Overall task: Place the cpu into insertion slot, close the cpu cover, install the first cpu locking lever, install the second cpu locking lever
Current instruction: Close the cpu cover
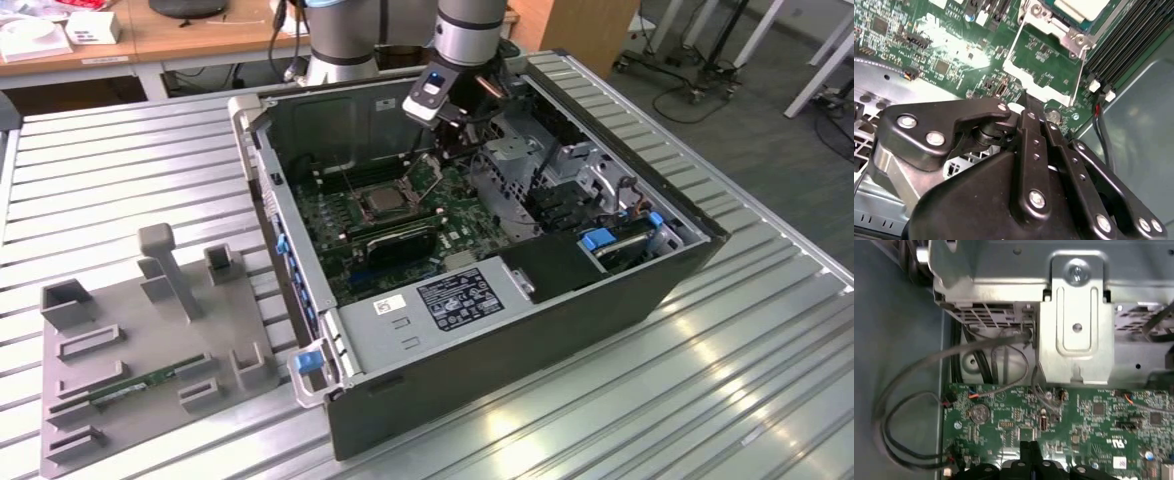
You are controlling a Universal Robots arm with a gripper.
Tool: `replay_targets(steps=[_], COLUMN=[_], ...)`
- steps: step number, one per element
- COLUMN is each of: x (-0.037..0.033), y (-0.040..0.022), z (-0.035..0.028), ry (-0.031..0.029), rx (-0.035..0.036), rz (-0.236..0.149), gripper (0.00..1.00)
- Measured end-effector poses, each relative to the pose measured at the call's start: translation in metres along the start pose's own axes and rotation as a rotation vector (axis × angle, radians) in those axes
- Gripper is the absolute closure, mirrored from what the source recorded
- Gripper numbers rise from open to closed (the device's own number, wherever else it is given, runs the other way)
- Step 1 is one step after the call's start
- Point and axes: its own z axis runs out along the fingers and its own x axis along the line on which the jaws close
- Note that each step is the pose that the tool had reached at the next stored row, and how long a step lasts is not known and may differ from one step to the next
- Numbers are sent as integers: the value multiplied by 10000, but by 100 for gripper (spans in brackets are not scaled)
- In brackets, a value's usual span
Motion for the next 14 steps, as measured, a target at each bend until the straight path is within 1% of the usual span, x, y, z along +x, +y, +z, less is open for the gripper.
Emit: replay_targets(steps=[3,7,9,14], x=[0,1,2,3], y=[-53,-162,-223,-410], z=[0,-1,-2,-6], ry=[-1,0,0,-2], rx=[0,0,-1,-2], rz=[2,17,27,68], gripper=[89,89,89,89])
